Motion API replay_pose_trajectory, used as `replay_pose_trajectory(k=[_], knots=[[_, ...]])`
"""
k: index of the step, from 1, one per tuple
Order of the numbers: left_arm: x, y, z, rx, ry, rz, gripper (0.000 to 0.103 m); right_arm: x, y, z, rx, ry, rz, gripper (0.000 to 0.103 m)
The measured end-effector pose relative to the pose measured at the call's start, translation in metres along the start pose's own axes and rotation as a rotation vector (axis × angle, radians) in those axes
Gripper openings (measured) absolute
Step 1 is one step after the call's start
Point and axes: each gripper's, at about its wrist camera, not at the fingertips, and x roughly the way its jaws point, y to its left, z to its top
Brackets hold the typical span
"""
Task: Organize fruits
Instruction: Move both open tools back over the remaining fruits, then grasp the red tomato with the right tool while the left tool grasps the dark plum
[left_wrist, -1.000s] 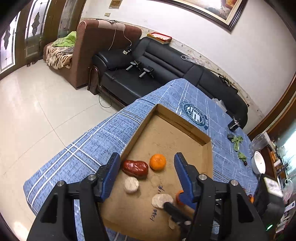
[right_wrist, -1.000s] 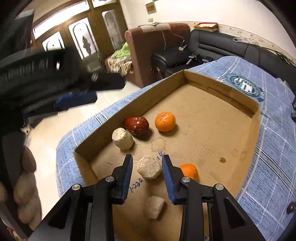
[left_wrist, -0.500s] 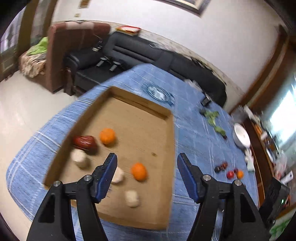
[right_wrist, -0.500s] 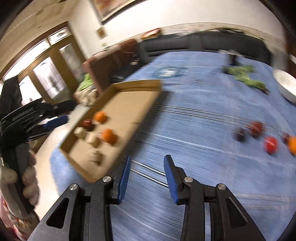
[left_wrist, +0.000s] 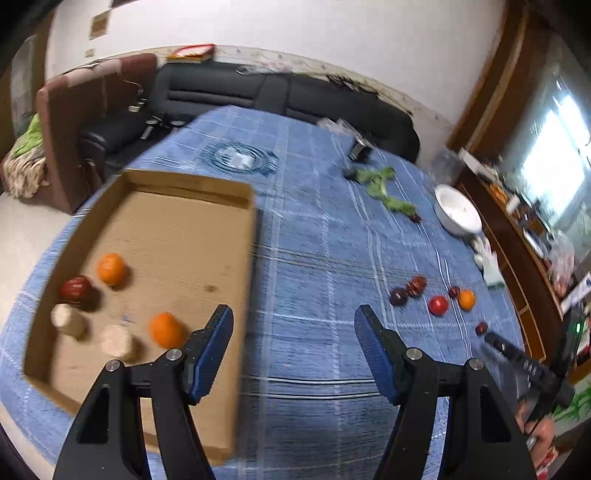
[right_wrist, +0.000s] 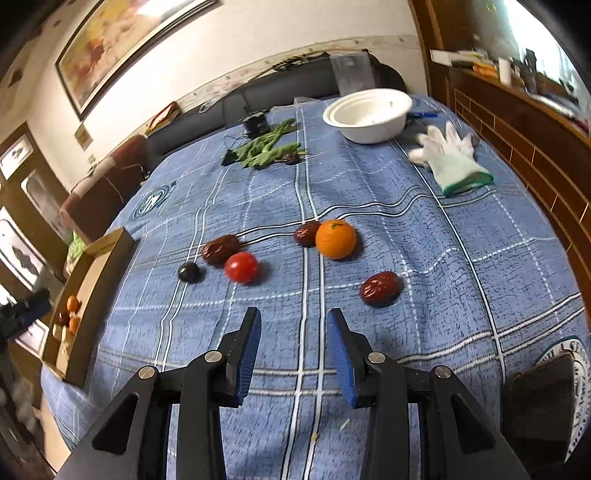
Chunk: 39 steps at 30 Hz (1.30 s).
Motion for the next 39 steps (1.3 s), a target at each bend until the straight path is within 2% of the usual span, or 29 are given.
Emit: replay_pose_trajectory(k=[3, 6, 11, 19, 26, 28, 31, 32, 34, 39], knots=[[0.028, -0.028, -0.003, 0.055, 0.055, -0.043, 0.067, 0.019, 0.013, 0.012, -0.015, 0.016, 0.042, 0.04], [0.05, -0.053, -0.008, 0.139, 0.084, -0.033, 0.067, 0.042, 0.035, 0.024, -0.077, 0.02, 0.045, 0.04], [0.082, -0.069, -0.007, 0.191, 0.124, -0.024, 0.067, 0.072, 0.057, 0.038, -0.149, 0.011, -0.02, 0.04], [0.125, -0.095, -0.001, 0.256, 0.157, -0.046, 0.067, 0.096, 0.05, 0.03, -0.147, 0.051, -0.011, 0.04], [0.15, -0.118, 0.004, 0.302, 0.14, -0.1, 0.066, 0.093, 0.044, 0.029, -0.128, 0.027, 0.016, 0.036], [0.156, -0.121, 0.003, 0.309, 0.132, -0.097, 0.064, 0.092, 0.044, 0.029, -0.125, 0.021, 0.009, 0.036], [0.158, -0.127, 0.0, 0.347, 0.114, -0.097, 0.046, 0.09, 0.042, 0.029, -0.119, 0.011, 0.004, 0.036], [0.158, -0.127, -0.001, 0.354, 0.105, -0.094, 0.034, 0.089, 0.042, 0.029, -0.116, 0.007, 0.004, 0.036], [0.156, -0.126, -0.002, 0.353, 0.094, -0.111, 0.024, 0.088, 0.042, 0.028, -0.118, -0.001, 0.0, 0.036], [0.15, -0.115, 0.001, 0.289, 0.063, -0.145, 0.022, 0.085, 0.044, 0.028, -0.127, -0.023, -0.012, 0.036]])
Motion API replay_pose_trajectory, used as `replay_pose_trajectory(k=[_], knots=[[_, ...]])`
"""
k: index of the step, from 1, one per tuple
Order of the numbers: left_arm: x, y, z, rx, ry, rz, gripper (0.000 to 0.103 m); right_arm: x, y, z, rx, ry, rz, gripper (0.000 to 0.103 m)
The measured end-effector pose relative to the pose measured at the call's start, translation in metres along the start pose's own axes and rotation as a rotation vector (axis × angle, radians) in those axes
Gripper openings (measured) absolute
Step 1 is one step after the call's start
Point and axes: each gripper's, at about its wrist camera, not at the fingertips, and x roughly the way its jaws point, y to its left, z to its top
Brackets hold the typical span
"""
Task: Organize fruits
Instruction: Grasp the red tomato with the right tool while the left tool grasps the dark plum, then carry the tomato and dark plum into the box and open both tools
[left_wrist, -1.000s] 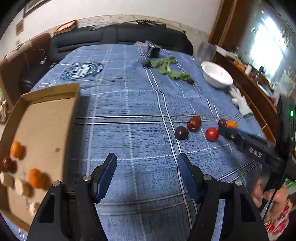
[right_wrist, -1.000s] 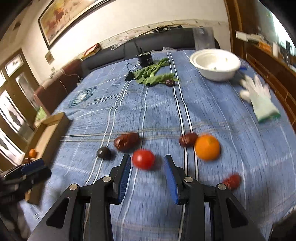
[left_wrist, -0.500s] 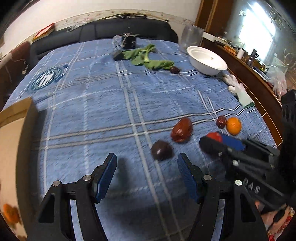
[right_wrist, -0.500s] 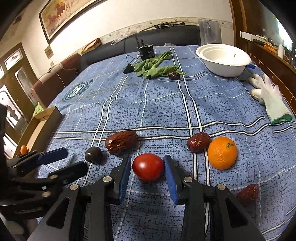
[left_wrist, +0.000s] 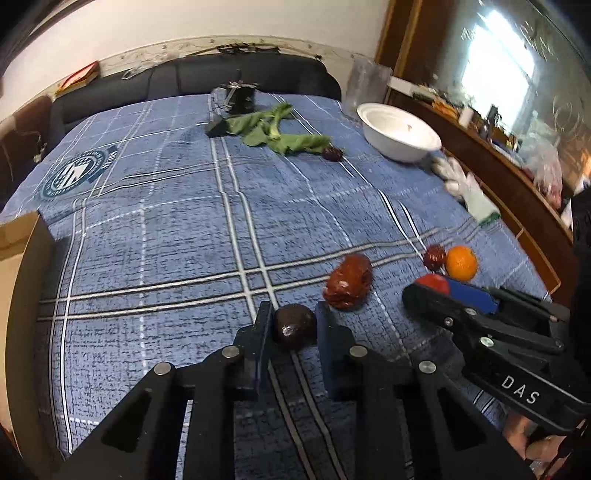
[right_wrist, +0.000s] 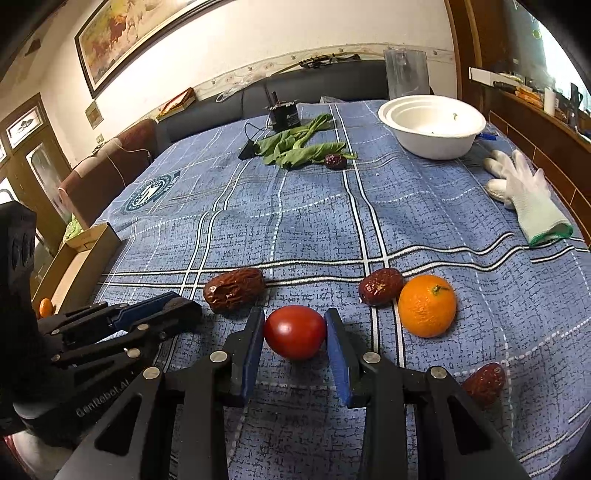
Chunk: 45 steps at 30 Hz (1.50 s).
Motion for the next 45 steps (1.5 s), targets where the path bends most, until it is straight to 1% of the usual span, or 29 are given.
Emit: replay_pose_trajectory(k=[4, 6, 9, 12, 16, 18, 19, 21, 22, 25, 26, 29, 32, 36, 41, 45], knots=[[-0.002, 0.01, 0.001, -0.057, -0.002, -0.025, 0.022, -0.002, 0.002, -0.001, -0.008, -0.013, -0.009, 0.036], [-0.011, 0.013, 0.0, -0.084, -0.009, -0.04, 0.021, -0.003, 0.003, -0.001, -0.012, -0.018, -0.012, 0.036], [-0.039, 0.018, -0.001, -0.104, -0.049, -0.055, 0.022, -0.005, 0.007, 0.0, -0.027, -0.03, -0.011, 0.036], [-0.076, 0.032, -0.005, -0.116, -0.09, -0.036, 0.022, -0.012, 0.017, 0.003, -0.04, -0.03, 0.01, 0.036], [-0.124, 0.074, -0.013, -0.175, -0.134, 0.034, 0.022, -0.025, 0.048, 0.008, -0.086, -0.035, 0.065, 0.036], [-0.146, 0.103, -0.017, -0.21, -0.148, 0.099, 0.022, -0.03, 0.073, 0.012, -0.114, -0.031, 0.119, 0.036], [-0.156, 0.122, -0.018, -0.231, -0.151, 0.15, 0.022, -0.033, 0.098, 0.014, -0.151, -0.028, 0.16, 0.036], [-0.166, 0.15, -0.02, -0.267, -0.14, 0.219, 0.022, -0.033, 0.128, 0.016, -0.193, -0.016, 0.213, 0.036], [-0.171, 0.171, -0.022, -0.3, -0.123, 0.258, 0.022, -0.032, 0.14, 0.016, -0.208, -0.008, 0.236, 0.036], [-0.18, 0.209, -0.027, -0.361, -0.094, 0.318, 0.022, -0.022, 0.189, 0.014, -0.267, 0.032, 0.311, 0.037], [-0.183, 0.223, -0.029, -0.382, -0.082, 0.34, 0.022, -0.018, 0.202, 0.014, -0.284, 0.044, 0.327, 0.037], [-0.182, 0.249, -0.031, -0.418, -0.052, 0.367, 0.022, -0.004, 0.244, 0.008, -0.35, 0.08, 0.361, 0.037], [-0.17, 0.268, -0.028, -0.441, -0.01, 0.361, 0.022, 0.012, 0.278, -0.001, -0.407, 0.114, 0.372, 0.037], [-0.144, 0.283, -0.023, -0.452, 0.057, 0.335, 0.022, 0.037, 0.302, -0.003, -0.431, 0.147, 0.368, 0.037], [-0.113, 0.292, -0.016, -0.467, 0.128, 0.31, 0.022, 0.059, 0.314, -0.003, -0.448, 0.178, 0.347, 0.037], [-0.105, 0.296, -0.016, -0.484, 0.135, 0.292, 0.024, 0.069, 0.324, -0.009, -0.481, 0.188, 0.333, 0.037]])
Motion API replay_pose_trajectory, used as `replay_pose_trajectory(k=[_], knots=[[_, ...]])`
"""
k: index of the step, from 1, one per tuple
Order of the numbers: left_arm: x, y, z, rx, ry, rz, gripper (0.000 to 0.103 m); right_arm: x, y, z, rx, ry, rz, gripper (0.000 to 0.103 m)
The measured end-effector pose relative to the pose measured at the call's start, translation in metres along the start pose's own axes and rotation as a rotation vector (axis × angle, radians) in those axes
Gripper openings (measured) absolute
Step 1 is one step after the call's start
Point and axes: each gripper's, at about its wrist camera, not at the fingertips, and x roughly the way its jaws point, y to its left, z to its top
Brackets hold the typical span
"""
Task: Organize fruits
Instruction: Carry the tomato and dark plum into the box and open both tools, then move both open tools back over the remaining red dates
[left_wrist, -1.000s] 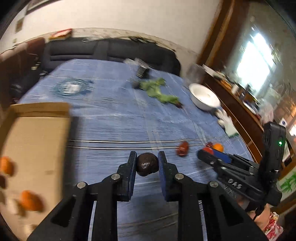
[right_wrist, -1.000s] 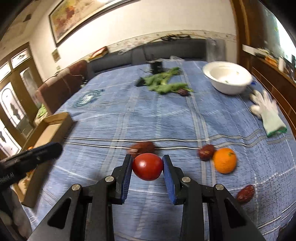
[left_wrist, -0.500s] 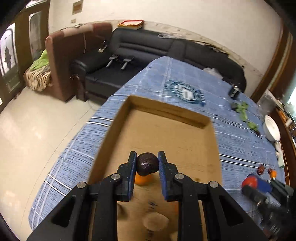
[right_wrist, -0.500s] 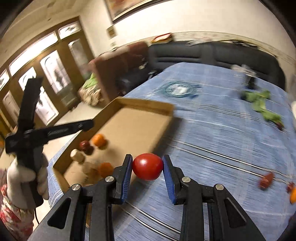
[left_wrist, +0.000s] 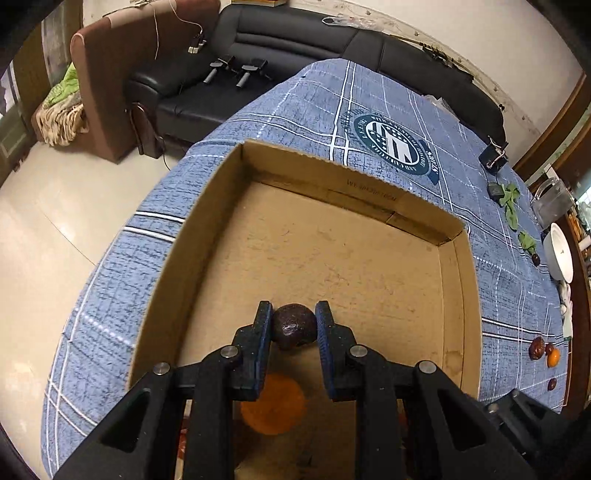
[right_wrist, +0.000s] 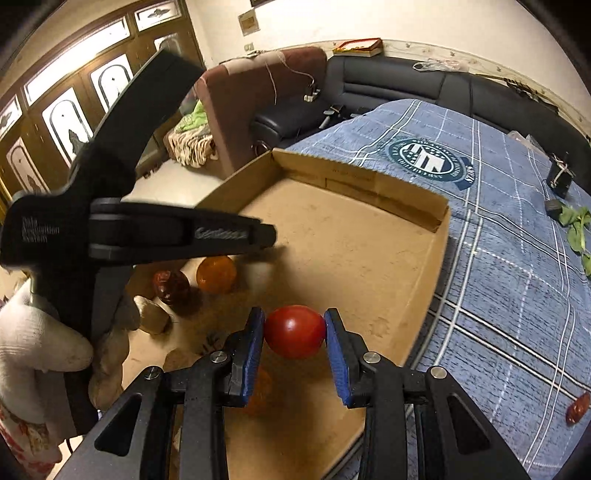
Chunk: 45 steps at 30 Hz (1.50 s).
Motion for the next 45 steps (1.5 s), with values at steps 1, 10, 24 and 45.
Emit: replay_pose_trajectory(k=[1, 10, 24, 45], knots=[[0.0, 0.0, 0.0, -0.002, 0.0, -0.006, 0.025, 0.003, 0.002, 0.0, -0.006, 0.003, 0.0, 0.037], [-0.05, 0.007, -0.015, -0.052, -0.13, -0.013, 0.042, -0.013, 0.003, -0.004, 0.002, -0.025, -0.003, 0.038], [-0.144, -0.035, -0.104, -0.073, -0.366, -0.12, 0.067, -0.113, -0.041, -0.072, 0.233, -0.175, -0.039, 0.041], [-0.116, -0.15, -0.141, 0.173, -0.217, -0.236, 0.072, -0.225, -0.187, -0.206, 0.548, -0.213, -0.338, 0.04]])
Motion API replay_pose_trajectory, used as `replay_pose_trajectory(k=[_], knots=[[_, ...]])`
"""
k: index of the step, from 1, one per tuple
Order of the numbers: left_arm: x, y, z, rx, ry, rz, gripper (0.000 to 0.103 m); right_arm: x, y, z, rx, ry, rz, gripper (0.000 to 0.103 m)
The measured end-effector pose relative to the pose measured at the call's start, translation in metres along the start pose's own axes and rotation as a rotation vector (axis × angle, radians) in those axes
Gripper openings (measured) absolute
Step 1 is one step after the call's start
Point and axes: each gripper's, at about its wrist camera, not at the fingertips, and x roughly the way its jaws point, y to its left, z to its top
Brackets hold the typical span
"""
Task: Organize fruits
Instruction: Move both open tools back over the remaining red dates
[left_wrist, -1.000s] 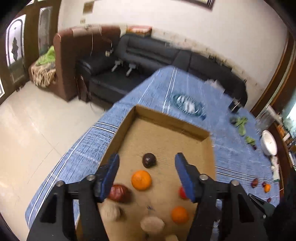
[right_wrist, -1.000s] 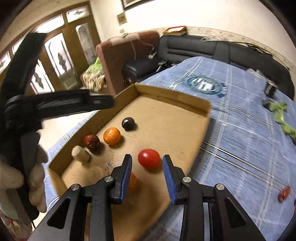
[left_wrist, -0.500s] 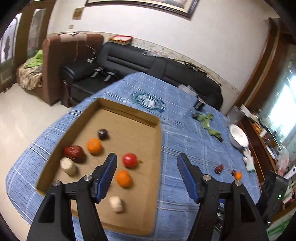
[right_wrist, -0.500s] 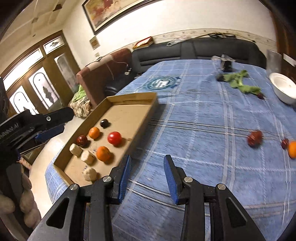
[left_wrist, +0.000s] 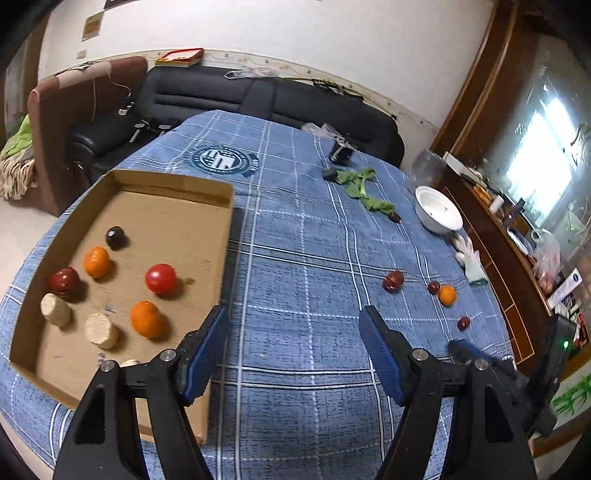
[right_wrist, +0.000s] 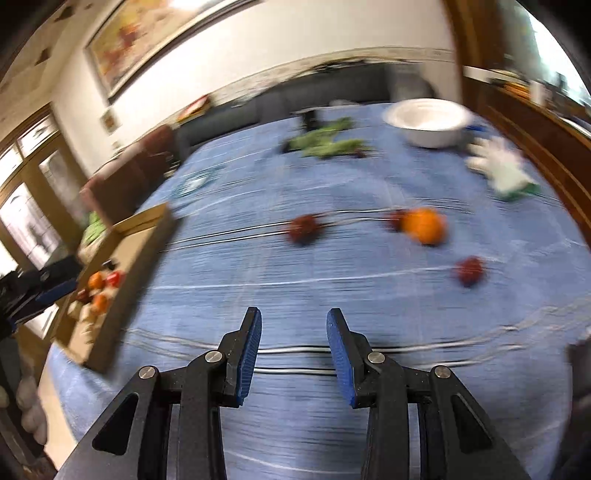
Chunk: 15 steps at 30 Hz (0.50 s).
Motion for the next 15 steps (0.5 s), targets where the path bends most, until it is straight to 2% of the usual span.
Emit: replay_pose_trajectory(k=[3, 7, 15], knots=[[0.01, -0.002, -0.001, -0.001, 0.025, -0.004, 0.072, -0.005, -0.036, 0.004, 0.053, -0.004, -0.077, 0.04], [0.025, -0.007, -0.004, -0.002, 0.068, -0.019, 0.072, -0.004, -0.068, 0.011, 0.103, -0.003, -0.12, 0.04], [0.046, -0.028, -0.007, 0.053, 0.109, -0.02, 0.072, 0.02, -0.084, 0.026, 0.116, 0.02, -0.159, 0.04]])
